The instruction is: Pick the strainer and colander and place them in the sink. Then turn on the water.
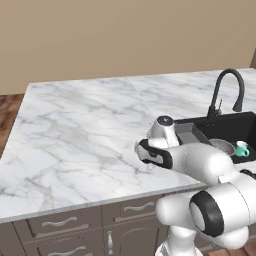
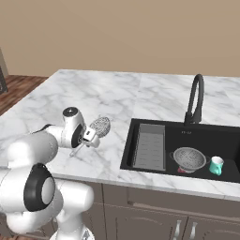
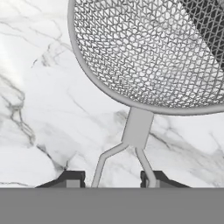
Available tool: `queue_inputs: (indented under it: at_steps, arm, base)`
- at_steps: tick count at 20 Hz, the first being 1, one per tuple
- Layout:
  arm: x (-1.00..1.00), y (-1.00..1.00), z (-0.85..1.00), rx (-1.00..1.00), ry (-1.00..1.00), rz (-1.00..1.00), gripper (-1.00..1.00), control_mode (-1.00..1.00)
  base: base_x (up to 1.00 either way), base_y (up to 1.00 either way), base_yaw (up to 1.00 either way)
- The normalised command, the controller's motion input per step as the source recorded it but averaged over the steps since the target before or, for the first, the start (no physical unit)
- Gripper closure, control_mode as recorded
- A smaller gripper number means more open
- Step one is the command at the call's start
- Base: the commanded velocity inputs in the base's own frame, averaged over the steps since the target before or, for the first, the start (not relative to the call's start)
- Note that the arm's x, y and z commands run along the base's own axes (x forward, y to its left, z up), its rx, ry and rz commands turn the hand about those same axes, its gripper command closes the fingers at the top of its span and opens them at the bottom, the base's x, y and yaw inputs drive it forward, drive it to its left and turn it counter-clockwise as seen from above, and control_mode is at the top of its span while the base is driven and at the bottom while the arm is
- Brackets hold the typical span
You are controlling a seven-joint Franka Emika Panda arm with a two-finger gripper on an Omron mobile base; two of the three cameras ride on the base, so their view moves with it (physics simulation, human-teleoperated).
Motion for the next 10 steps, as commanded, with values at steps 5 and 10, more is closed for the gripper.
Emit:
queue_inputs:
  at_steps: [5,10]
  arm:
    - [-0.41,-0.21,0.47,-0.03,-0.01,0.06,1.0,-1.0]
    - [-0.35,-0.31,0.44,0.0,0.0,0.05,1.0,-1.0]
  base:
    - [0.0,0.0,0.0]
    - [0.0,0.0,0.0]
